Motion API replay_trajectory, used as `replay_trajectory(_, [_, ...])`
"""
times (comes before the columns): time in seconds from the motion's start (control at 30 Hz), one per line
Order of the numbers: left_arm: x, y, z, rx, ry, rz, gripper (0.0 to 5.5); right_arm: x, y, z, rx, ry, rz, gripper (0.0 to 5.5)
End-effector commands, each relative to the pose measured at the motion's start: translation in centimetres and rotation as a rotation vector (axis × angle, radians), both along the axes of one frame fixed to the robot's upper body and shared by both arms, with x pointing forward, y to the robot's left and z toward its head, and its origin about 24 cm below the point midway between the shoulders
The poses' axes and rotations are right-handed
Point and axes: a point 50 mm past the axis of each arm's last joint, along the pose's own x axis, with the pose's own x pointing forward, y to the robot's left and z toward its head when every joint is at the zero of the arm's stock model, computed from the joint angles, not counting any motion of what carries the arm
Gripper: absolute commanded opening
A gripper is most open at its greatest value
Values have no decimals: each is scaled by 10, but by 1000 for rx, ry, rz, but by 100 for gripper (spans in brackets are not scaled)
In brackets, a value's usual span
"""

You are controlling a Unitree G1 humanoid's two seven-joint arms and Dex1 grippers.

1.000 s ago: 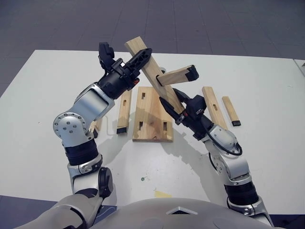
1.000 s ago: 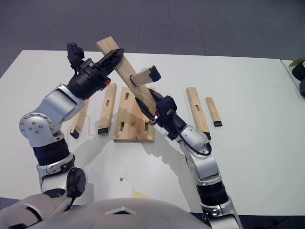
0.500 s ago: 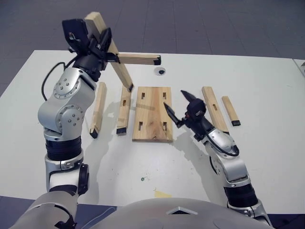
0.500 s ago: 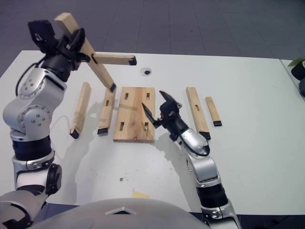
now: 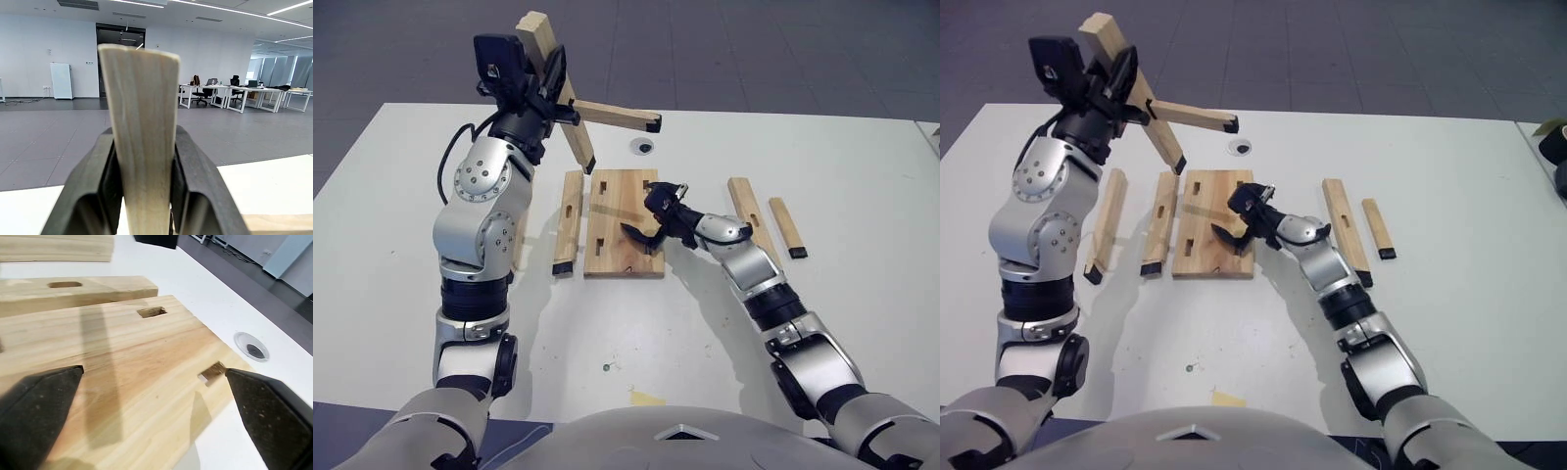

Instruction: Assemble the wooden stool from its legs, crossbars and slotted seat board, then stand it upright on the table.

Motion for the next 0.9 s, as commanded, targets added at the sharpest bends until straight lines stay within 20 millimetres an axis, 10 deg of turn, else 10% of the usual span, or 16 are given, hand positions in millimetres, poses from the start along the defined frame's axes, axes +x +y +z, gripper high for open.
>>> replay_trajectory(0.03, [0, 2, 3, 6, -16, 14, 105, -24, -46, -57, -176, 191, -228, 540])
replay_trajectory(0.2, [-1, -1, -1, 10, -7, 16, 105, -45, -35, -62, -131, 177, -249, 540])
replay_trajectory(0.3, [-2, -3, -2, 12, 1, 3, 105, -42, -22, -31, 103, 21, -290, 540])
replay_trajectory(0.47, [-2, -2, -5, 16, 7, -6, 105, -37, -70, 12, 232, -236, -560, 540])
replay_trajectory(0.63, [-5, 0, -4, 17, -1, 0, 105, -70, -92, -12, 63, -87, -504, 540])
replay_trajectory(0.9, [-3, 3, 10, -122, -1, -36, 105, -101, -54, -28, 92, 115, -239, 540])
